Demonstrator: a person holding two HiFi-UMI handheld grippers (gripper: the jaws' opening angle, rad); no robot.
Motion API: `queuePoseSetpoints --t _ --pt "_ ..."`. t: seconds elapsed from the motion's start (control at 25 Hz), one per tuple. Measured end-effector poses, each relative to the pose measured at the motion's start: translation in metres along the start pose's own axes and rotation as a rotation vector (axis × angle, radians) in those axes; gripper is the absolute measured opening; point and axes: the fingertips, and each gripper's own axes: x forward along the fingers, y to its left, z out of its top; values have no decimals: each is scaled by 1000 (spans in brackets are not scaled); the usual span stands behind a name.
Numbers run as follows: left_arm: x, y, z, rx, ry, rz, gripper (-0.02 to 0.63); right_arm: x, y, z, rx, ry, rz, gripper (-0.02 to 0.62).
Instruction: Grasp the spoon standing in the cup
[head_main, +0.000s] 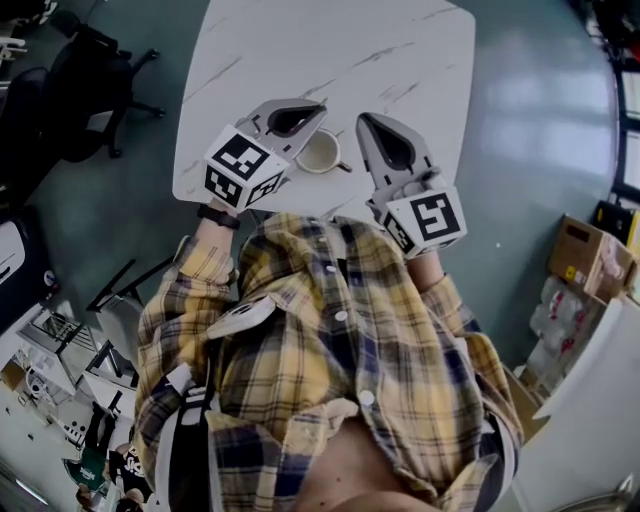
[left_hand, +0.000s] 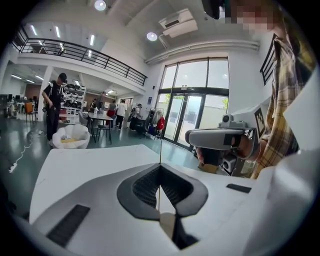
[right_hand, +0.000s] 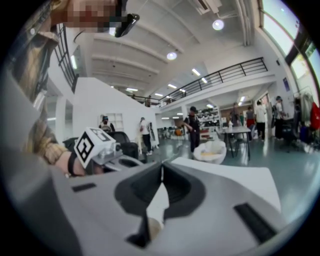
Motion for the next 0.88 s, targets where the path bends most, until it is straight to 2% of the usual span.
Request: queuePoseSetpoints --t 0.56,0.88 --pt "-62 9 69 60 -250 222 14 23 34 33 -60 -59 118 31" --pt "-93 10 87 67 -328 344 14 22 42 52 -65 -114 158 32"
